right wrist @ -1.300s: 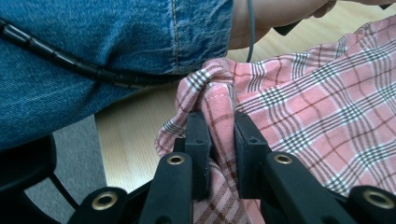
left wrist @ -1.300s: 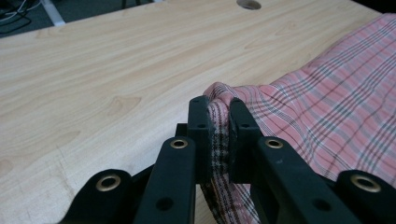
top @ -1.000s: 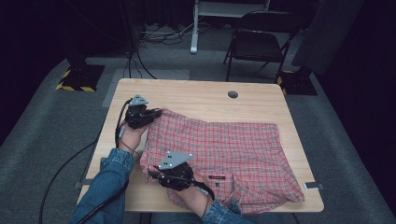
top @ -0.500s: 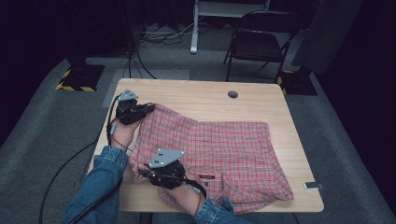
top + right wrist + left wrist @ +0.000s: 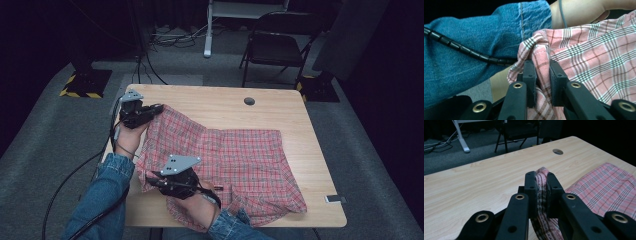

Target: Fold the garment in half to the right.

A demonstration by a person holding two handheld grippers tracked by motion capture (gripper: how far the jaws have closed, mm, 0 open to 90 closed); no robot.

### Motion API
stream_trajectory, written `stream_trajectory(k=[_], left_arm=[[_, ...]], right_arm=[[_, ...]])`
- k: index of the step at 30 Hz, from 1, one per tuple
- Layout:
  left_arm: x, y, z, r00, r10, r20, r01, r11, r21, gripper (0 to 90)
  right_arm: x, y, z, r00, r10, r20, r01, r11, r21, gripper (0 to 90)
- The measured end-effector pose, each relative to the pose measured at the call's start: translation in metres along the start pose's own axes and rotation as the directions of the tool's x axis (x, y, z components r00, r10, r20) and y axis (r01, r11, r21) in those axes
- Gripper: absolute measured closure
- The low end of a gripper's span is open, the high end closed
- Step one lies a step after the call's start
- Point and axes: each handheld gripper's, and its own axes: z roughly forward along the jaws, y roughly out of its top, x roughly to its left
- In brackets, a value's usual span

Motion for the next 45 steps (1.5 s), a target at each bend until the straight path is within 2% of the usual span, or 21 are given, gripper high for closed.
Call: stream_trajectory(k=[8,18,21,27,31,32,36,41,45], left_arm=[[-0.002,0.008,-0.006,0.9999,0.01,-0.002,-0.01,0.9998,-0.014,82.4],[0.003,0.013,-0.015,0.9995,-0.019,0.026,0.02,0.999,-0.041,82.4],[0.003,0.017,-0.018,0.9985,-0.034,0.043,0.037,0.9979,-0.053,82.4],[-0.008,0.028,-0.017,0.9986,-0.02,0.05,0.023,0.9978,-0.063,82.4],[-0.022,0.041,-0.01,0.9991,-0.002,0.042,0.004,0.9985,-0.054,82.4],[-0.022,0.041,-0.01,0.9991,-0.002,0.042,0.004,0.9985,-0.054,82.4],[-0.038,0.052,-0.007,0.9988,0.017,0.046,-0.014,0.9976,-0.067,82.4],[-0.04,0.055,-0.015,0.9989,0.024,0.04,-0.02,0.9966,-0.08,82.4],[-0.035,0.058,-0.027,0.999,0.025,0.036,-0.022,0.995,-0.098,82.4]], right_arm=[[0.002,0.004,-0.004,1.0,-0.003,0.003,0.003,1.0,-0.03,78.5],[0.004,0.013,-0.002,0.9997,-0.006,-0.023,0.004,0.998,-0.066,78.3],[0.003,0.015,-0.007,0.9994,0.004,-0.034,-0.007,0.996,-0.091,78.3],[0.001,0.018,-0.019,0.9993,0.011,-0.035,-0.015,0.994,-0.112,78.3],[-0.001,0.018,-0.036,0.9997,0.009,-0.024,-0.012,0.992,-0.129,78.3],[-0.001,0.018,-0.036,0.9997,0.009,-0.024,-0.012,0.992,-0.129,78.3],[-0.007,0.015,-0.054,0.9992,0.028,-0.028,-0.032,0.988,-0.153,78.3],[-0.002,0.019,-0.057,0.9994,0.013,-0.031,-0.018,0.986,-0.165,78.3],[0.003,0.025,-0.051,0.9992,0.005,-0.04,-0.012,0.984,-0.176,78.3]])
